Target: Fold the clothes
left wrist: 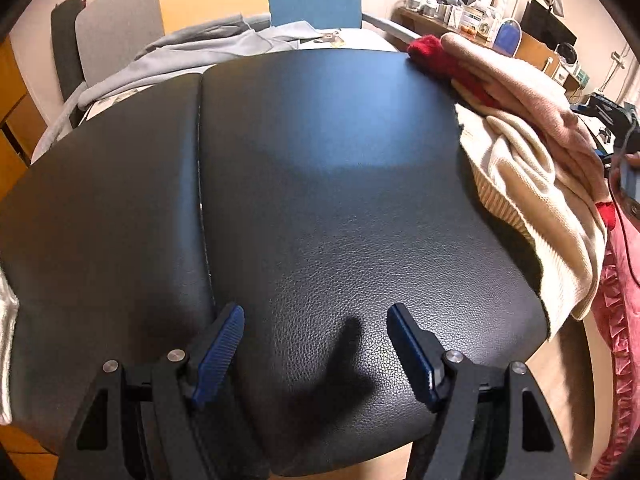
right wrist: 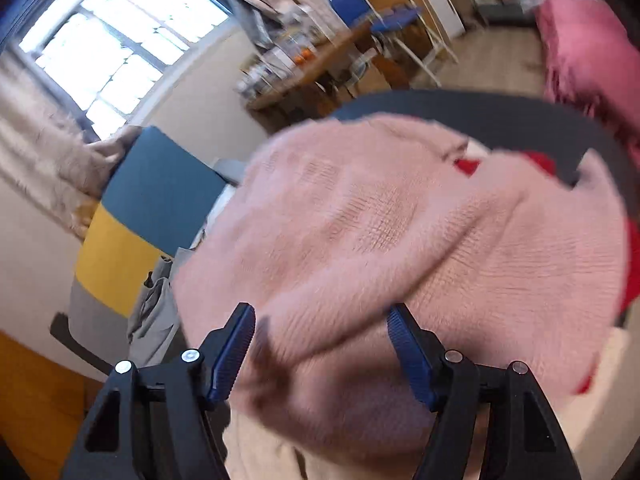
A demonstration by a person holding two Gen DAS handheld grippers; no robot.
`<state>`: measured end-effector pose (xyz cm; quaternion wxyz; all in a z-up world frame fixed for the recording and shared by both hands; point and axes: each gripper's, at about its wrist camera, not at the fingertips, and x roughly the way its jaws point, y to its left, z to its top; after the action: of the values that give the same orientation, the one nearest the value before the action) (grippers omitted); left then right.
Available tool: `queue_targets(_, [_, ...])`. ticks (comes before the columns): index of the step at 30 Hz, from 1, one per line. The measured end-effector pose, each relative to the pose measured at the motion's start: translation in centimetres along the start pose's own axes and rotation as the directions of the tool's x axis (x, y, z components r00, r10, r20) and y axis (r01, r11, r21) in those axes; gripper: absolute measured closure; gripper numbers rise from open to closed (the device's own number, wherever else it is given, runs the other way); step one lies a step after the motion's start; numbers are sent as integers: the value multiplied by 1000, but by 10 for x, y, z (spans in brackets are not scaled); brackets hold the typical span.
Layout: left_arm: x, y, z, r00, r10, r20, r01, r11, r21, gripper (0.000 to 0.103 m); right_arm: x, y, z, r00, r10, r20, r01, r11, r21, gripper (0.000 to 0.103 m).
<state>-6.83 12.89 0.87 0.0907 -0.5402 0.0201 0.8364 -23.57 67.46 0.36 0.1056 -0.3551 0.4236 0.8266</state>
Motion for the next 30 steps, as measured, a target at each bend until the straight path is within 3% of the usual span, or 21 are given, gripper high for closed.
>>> queue_targets(3, [0,-1,0,1000,-18,16,18,1000,0,28,14,4,4,1000,0,-25,-2,998,-61,19])
queue_targets(4, [1,-1,0,1000,-26,18,26,1000,-3,28,16,9,2,1000,8,-30,-10,996,-87,4])
queue_targets(5, [2,-1,1,999,-32,16,32,999,-8,28,19,17,-2,999,-13,-39,8,990,-140,0])
queue_targets(7, [6,-3,3,999,-43,9,44,999,-18,28,26,38,-13,992,-108,-60,86,954,-287,0])
queue_targets(9, [8,-2,3,999,-41,0,41,999,-23,28,22,47,-18,990,-136,-34,119,943,-309,0])
queue_targets(12, [7,5,-2,999,-46,-2,46,998,-40,28,7,40,-18,990,-133,42,139,967,-214,24])
queue_targets(14, [6,9,-3,999,-51,3,51,997,-53,28,-3,34,-17,992,-110,66,119,981,-155,53])
queue_targets(15, [6,10,-4,999,-53,6,53,997,-58,28,-8,31,-16,992,-98,77,107,986,-126,60])
queue_targets(17, [4,12,-3,998,-56,17,57,996,-67,28,-18,32,-15,994,-59,97,68,993,-96,88])
queue_targets(19, [0,14,-2,998,-54,33,56,996,-74,28,-27,42,-17,994,0,113,11,995,-102,91])
queue_targets(22, [-3,16,1,998,-55,40,58,994,-88,28,-26,77,-33,991,89,100,-62,968,-242,92])
queue_targets(27, [-7,14,7,997,-55,59,61,994,-92,28,-19,132,-99,963,262,-63,-265,875,-406,103])
queue_targets(30, [-13,20,1,995,-65,72,70,994,-78,28,28,159,-177,931,296,-212,-363,787,-499,103])
